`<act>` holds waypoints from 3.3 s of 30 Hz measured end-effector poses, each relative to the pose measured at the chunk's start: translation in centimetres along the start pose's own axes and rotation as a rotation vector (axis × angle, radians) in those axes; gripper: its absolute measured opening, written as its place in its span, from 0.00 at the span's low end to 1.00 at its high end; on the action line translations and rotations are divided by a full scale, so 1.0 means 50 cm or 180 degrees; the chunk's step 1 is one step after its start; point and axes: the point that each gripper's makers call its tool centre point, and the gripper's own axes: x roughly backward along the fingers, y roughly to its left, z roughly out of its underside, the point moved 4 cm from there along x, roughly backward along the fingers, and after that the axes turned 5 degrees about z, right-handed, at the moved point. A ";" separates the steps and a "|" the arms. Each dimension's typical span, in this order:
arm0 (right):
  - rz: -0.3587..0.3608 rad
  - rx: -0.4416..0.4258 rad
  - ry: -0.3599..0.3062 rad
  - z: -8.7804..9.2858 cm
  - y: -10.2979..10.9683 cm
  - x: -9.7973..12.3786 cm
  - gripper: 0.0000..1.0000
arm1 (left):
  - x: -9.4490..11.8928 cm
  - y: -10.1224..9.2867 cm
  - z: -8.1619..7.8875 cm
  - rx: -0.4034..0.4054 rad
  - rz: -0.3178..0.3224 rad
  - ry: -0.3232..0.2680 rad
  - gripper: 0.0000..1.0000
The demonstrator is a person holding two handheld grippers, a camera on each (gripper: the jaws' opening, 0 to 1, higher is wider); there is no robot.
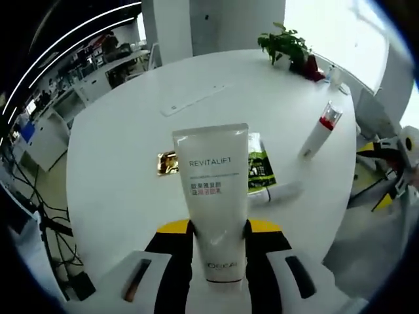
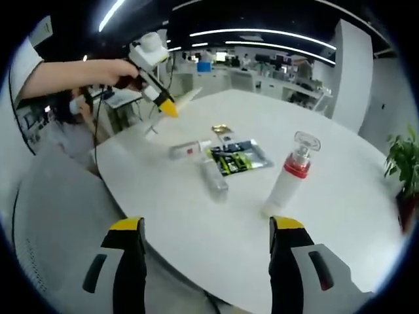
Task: Arrange the skincare products in the storage area until every visible bottle or jar stands upright without overlapping.
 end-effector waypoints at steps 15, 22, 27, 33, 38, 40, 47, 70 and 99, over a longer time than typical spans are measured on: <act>-0.0066 0.0078 -0.0028 -0.008 0.011 0.004 0.70 | 0.036 -0.090 0.064 0.0264 0.0076 -0.0214 0.32; -0.0112 0.0094 -0.0167 -0.030 0.025 0.013 0.69 | 0.065 -0.117 0.080 0.0339 0.0085 -0.0345 0.32; -0.0249 -0.0096 -0.0318 -0.061 0.036 0.015 0.68 | 0.083 -0.141 0.084 0.0321 0.0090 -0.0437 0.32; -0.0436 -0.0434 -0.0694 -0.139 0.046 0.021 0.66 | 0.103 -0.187 0.074 0.0284 0.0124 -0.0555 0.32; -0.0643 -0.0910 -0.0967 -0.195 0.051 0.022 0.64 | 0.114 -0.222 0.064 0.0256 0.0185 -0.0635 0.32; -0.0689 -0.1053 -0.0987 -0.202 0.052 0.019 0.62 | 0.117 -0.228 0.062 0.0251 0.0194 -0.0665 0.32; -0.0870 -0.1226 -0.1026 -0.221 0.087 0.006 0.59 | 0.124 -0.256 0.061 0.0189 0.0224 -0.0696 0.32; -0.1115 -0.1567 -0.1065 -0.243 0.147 0.000 0.49 | 0.134 -0.318 0.053 -0.0136 0.0082 -0.0858 0.32; -0.1028 -0.1644 -0.1137 -0.238 0.184 -0.014 0.16 | 0.157 -0.356 0.048 -0.0408 -0.0109 -0.0978 0.33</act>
